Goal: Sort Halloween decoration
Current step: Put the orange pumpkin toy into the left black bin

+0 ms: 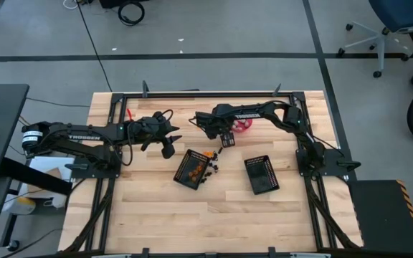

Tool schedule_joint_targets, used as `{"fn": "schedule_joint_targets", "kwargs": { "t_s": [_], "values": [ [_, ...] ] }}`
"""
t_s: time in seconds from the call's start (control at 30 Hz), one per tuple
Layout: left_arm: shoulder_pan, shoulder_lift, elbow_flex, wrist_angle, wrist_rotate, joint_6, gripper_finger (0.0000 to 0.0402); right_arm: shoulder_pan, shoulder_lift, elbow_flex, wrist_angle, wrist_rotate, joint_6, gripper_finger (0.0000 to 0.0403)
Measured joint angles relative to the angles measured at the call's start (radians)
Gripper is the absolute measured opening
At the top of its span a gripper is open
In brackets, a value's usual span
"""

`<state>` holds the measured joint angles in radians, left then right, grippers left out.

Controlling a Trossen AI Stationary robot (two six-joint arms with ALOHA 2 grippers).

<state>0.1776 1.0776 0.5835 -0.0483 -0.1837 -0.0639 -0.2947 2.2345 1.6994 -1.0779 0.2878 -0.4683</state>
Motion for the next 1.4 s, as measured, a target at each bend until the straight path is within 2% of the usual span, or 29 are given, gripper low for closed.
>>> {"fn": "schedule_joint_targets", "kwargs": {
  "t_s": [0.17, 0.47, 0.57, 0.77, 0.93, 1.17, 1.4],
  "values": [
    [0.0, 0.0, 0.0, 0.0, 0.0, 0.0, 0.0142, -0.001, -0.007, -0.003, 0.012, -0.01, -0.027, 0.0213],
    [0.0, 0.0, 0.0, 0.0, 0.0, 0.0, 0.0142, -0.001, -0.004, -0.004, 0.001, -0.029, -0.04, 0.0124],
    [0.0, 0.0, 0.0, 0.0, 0.0, 0.0, 0.0142, 0.003, -0.004, -0.004, 0.002, -0.024, -0.03, 0.0107],
    [0.0, 0.0, 0.0, 0.0, 0.0, 0.0, 0.0142, 0.032, 0.0, 0.01, -0.036, -0.013, 0.003, 0.0112],
    [0.0, 0.0, 0.0, -0.001, 0.0, 0.004, 0.0142, 0.076, 0.002, 0.078, -0.117, -0.013, 0.062, 0.0114],
    [0.0, 0.0, 0.0, -0.041, 0.0, 0.007, 0.0142, 0.147, 0.0, 0.21, -0.214, -0.072, 0.161, 0.0114],
    [0.0, 0.0, 0.0, -0.065, 0.0, 0.02, 0.0142, 0.229, -0.001, 0.32, -0.223, -0.126, 0.198, 0.0114]
  ]
}}
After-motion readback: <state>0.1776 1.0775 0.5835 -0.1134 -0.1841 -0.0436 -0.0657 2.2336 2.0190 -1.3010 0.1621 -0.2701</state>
